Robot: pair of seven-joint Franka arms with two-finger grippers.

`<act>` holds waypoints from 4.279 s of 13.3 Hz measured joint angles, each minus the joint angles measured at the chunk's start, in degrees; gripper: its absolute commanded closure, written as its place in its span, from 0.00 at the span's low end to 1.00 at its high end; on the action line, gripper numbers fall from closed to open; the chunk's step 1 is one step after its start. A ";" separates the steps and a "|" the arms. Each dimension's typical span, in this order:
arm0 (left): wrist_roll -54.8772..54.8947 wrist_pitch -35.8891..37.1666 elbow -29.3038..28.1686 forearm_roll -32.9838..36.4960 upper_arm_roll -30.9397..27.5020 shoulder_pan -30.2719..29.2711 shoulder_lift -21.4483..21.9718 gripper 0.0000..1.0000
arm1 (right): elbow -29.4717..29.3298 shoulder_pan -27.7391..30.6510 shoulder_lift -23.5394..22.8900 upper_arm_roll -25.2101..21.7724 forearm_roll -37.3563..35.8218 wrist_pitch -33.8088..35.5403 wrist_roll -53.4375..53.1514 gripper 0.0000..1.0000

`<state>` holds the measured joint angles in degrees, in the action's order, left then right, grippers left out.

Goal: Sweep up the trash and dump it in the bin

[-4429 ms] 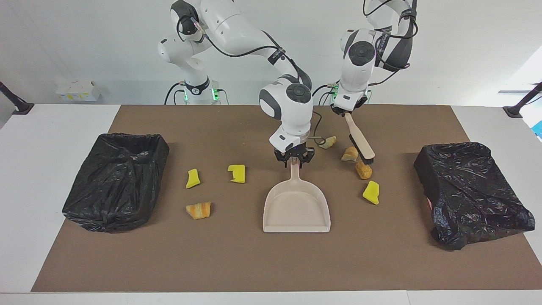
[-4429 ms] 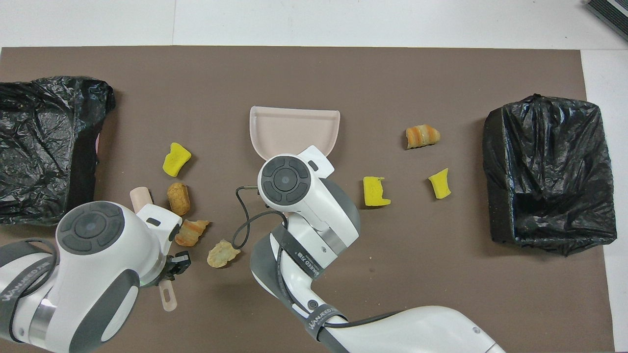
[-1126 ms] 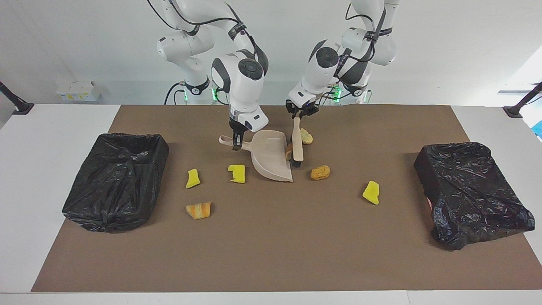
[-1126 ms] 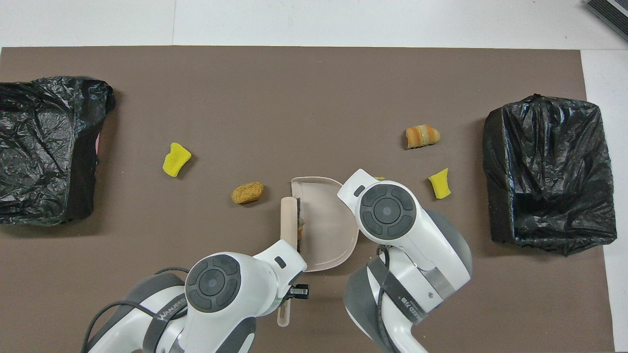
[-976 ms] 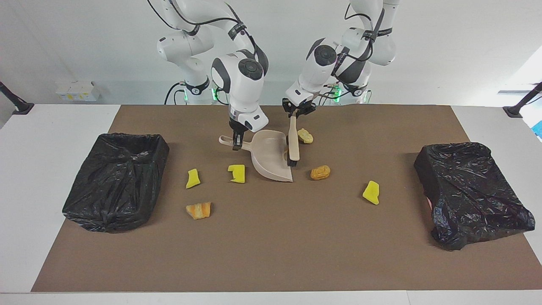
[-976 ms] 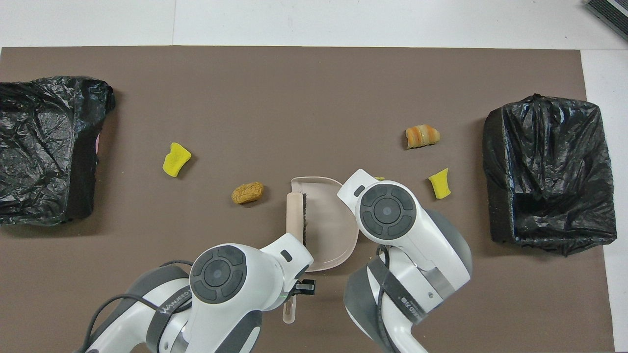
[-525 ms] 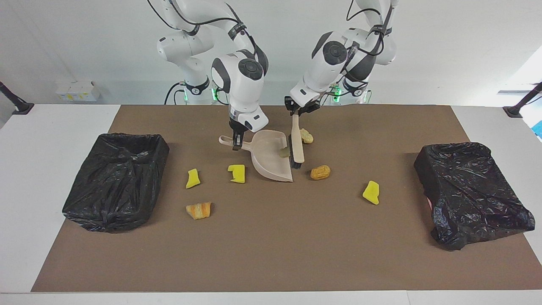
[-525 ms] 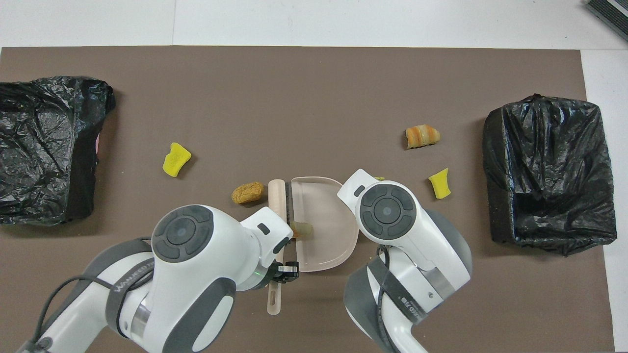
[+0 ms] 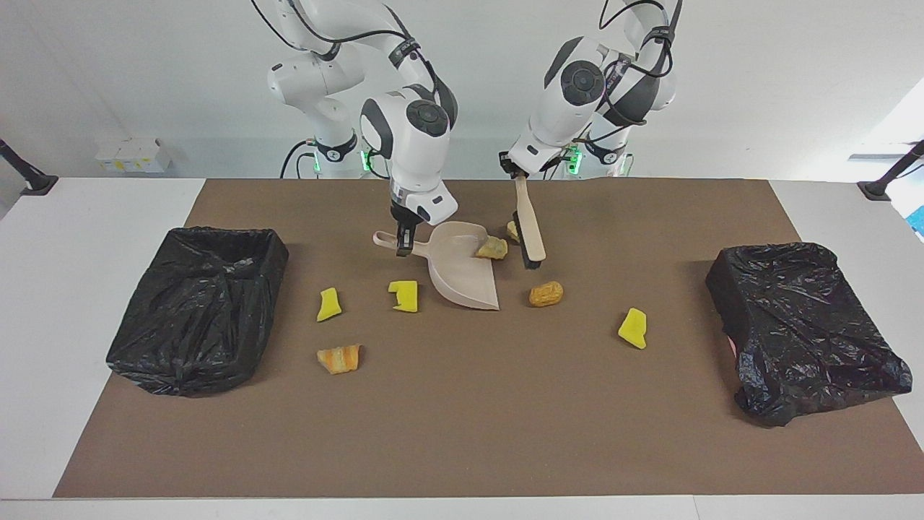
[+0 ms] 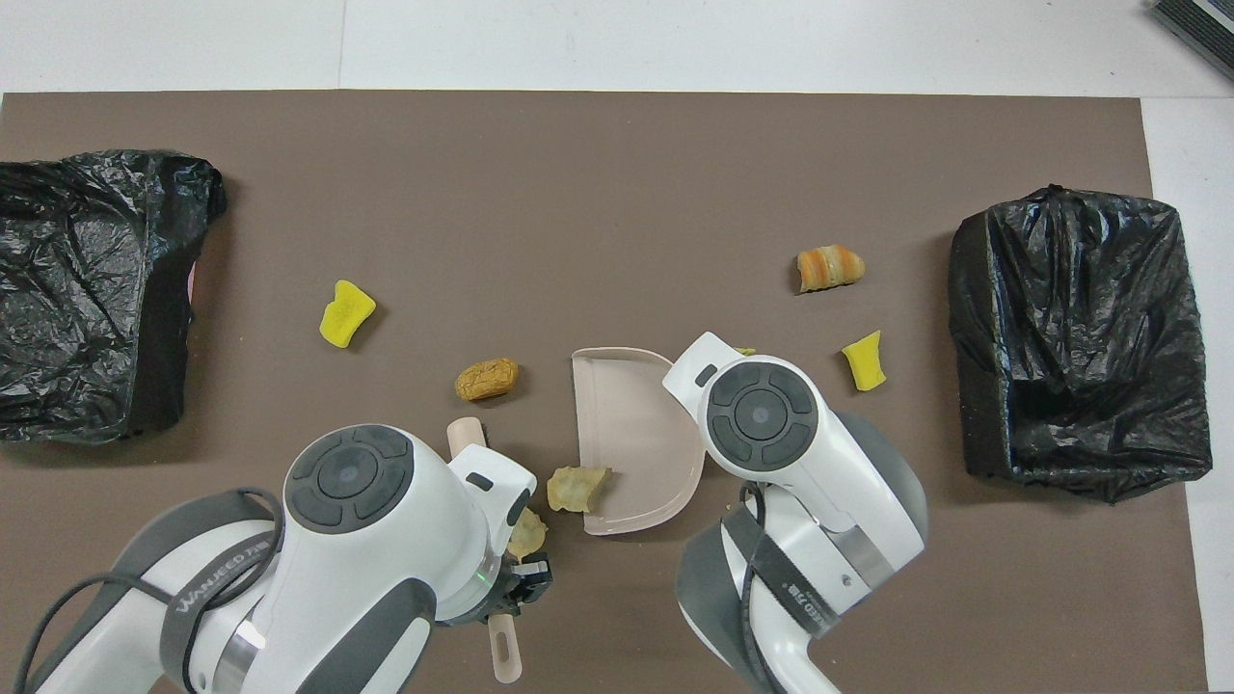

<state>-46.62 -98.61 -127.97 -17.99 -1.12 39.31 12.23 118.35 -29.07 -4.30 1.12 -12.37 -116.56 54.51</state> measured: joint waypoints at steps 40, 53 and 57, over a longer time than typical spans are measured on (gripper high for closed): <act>31.01 -13.95 4.06 13.41 1.92 -19.21 -8.48 1.00 | 0.11 -0.05 -0.04 0.03 0.00 -0.61 -0.01 1.00; 64.57 -13.72 12.03 23.58 1.96 -36.86 -17.43 1.00 | 1.48 -3.02 -3.78 0.15 0.09 -7.20 -13.87 1.00; 65.17 -12.57 10.14 23.80 3.03 -36.60 -18.35 1.00 | 1.30 -4.93 -4.55 0.25 0.09 -8.15 -19.22 1.00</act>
<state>18.55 -111.19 -117.83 5.81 1.90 2.72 -6.12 119.65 -34.00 -8.86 1.37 -12.28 -124.71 35.28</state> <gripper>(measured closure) 0.736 0.683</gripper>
